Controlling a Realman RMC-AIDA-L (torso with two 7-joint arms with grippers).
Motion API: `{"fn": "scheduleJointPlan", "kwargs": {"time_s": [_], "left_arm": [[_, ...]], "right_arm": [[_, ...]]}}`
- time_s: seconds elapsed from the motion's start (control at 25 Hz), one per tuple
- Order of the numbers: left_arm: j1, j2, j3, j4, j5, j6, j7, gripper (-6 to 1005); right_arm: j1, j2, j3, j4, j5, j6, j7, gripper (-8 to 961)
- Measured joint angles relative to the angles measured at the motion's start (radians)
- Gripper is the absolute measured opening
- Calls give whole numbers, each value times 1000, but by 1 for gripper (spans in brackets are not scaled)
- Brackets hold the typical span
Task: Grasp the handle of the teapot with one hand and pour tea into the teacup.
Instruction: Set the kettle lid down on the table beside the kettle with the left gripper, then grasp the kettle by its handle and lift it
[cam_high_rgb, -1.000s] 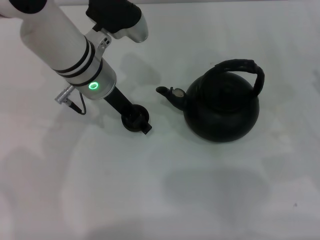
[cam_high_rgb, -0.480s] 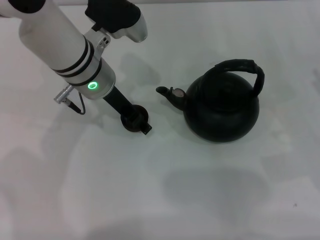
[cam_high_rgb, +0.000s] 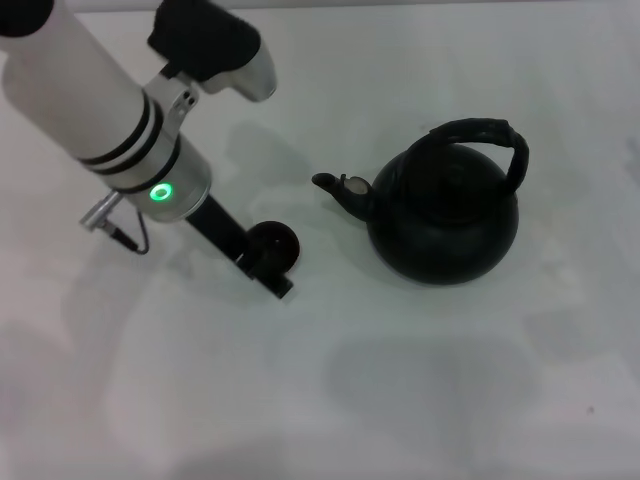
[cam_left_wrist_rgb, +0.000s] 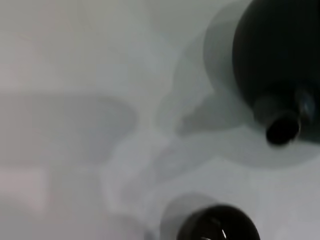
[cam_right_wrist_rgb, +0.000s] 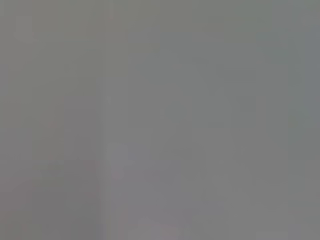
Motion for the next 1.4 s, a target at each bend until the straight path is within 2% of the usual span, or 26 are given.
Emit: {"fn": "scheduleJointPlan", "kwargs": {"time_s": [0.32, 0.44, 0.56, 0.64, 0.84, 0.96, 1.04, 1.08, 1.12, 1.16, 1.2, 1.24, 1.32, 1.36, 1.4], "left_arm": [[92, 1, -5, 71, 30, -67, -24, 874], [148, 1, -5, 141, 20, -90, -4, 876], [252, 1, -20, 272, -41, -97, 100, 878], [339, 1, -62, 355, -127, -93, 214, 877], [485, 2, -208, 397, -358, -106, 495, 875], [548, 1, -298, 344, -519, -114, 681, 873], [583, 2, -373, 287, -634, -133, 799, 873], [601, 2, -460, 211, -735, -168, 912, 873], [601, 2, -460, 211, -735, -168, 912, 873], [607, 2, -510, 159, -791, -188, 977, 873], [612, 3, -592, 49, -898, -224, 1103, 872], [612, 3, -592, 49, -898, -224, 1103, 872], [611, 5, -691, -107, -994, -259, 1248, 872], [610, 6, -736, -173, -1026, -273, 1314, 872], [605, 6, -794, -259, -1060, -289, 1390, 872]], "right_arm": [[-3, 0, 0, 0, 0, -4, 0, 854], [-4, 0, 0, 1, 0, -5, 0, 854], [-9, -2, -7, 4, -4, -6, 0, 854], [-19, -8, -31, -5, -21, -6, 0, 854], [-59, -21, -85, -47, -51, -4, 0, 854], [-95, -30, -95, -79, -64, -1, 26, 854], [-122, -44, -110, -119, -102, 13, 82, 854], [-148, -62, -125, -172, -179, 40, 171, 854], [-148, -62, -125, -172, -179, 40, 171, 854], [-162, -71, -128, -205, -222, 50, 217, 854], [-195, -82, -129, -285, -301, 66, 303, 854], [-214, -82, -129, -331, -335, 78, 336, 854], [-263, -70, -128, -457, -409, 126, 404, 854], [-263, -70, -128, -457, -409, 126, 404, 855], [-294, -55, -128, -542, -462, 172, 443, 855]]}}
